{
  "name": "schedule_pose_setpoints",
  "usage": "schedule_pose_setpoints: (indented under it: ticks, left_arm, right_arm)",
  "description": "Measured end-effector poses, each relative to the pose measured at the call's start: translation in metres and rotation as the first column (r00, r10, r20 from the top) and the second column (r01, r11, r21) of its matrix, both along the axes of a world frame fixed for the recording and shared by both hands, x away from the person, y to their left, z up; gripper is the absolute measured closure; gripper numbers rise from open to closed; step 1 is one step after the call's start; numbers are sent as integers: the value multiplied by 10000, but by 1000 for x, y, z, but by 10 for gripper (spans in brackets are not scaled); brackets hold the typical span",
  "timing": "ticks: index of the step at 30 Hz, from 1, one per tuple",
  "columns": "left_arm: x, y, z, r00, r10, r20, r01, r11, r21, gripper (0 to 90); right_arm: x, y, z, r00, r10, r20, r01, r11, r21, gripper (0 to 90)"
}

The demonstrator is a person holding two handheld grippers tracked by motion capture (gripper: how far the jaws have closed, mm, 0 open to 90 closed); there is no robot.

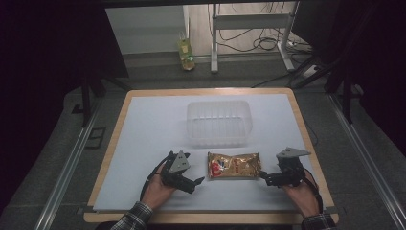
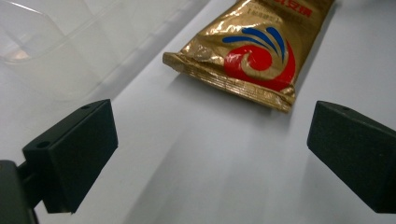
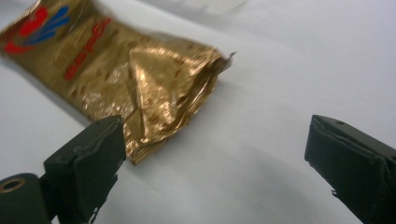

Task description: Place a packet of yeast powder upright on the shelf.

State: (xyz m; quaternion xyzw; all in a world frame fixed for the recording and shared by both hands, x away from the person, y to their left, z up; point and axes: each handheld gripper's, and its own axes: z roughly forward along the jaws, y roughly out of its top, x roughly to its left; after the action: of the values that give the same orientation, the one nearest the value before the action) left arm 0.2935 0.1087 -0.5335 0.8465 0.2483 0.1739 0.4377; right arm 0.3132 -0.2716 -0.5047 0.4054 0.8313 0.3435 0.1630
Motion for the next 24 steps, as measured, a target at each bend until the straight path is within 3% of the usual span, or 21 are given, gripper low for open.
schedule_pose_setpoints:
  ticks: [3,14,24]
  left_arm:
    - [0,-1,0,9999,-49,-161,46,9997,-236,18]
    - [1,-1,3,9985,-30,-554,7,9991,-418,14]
    - [1,-3,4,9980,15,-626,-32,9996,-269,18]
  right_arm:
    - [0,0,-2,10000,63,-8,-64,9999,-91,41]
    - [2,-5,-5,9998,94,-183,-93,9999,90,36]
    - [2,-4,-6,9997,193,-154,-194,9998,-23,34]
